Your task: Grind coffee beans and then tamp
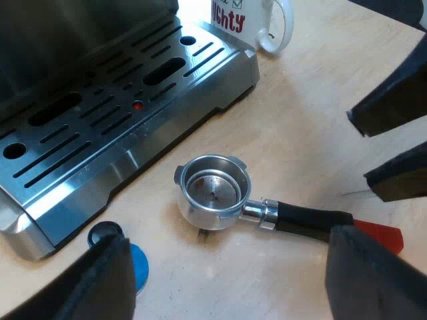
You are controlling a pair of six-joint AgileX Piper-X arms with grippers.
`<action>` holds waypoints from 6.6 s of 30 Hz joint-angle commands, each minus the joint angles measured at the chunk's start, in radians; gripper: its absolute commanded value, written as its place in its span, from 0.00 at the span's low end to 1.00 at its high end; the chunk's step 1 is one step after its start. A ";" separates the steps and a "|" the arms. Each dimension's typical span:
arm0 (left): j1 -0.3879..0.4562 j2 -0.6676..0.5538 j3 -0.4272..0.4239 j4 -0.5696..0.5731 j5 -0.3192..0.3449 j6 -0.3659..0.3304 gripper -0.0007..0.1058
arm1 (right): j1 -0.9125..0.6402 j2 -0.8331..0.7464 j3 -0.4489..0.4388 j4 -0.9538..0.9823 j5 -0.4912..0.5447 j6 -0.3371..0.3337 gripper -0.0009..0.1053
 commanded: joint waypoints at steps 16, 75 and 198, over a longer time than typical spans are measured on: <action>-0.006 -0.005 -0.009 -0.002 -0.120 -0.033 0.68 | -0.007 -0.010 -0.008 -0.061 0.008 -0.040 0.45; -0.006 0.759 0.084 -0.614 -0.216 0.032 0.72 | -0.007 -0.010 -0.008 -0.061 0.002 -0.040 0.45; -0.006 0.156 0.070 -0.127 -0.220 0.032 0.01 | -0.007 -0.348 -0.008 0.267 0.129 -0.010 0.45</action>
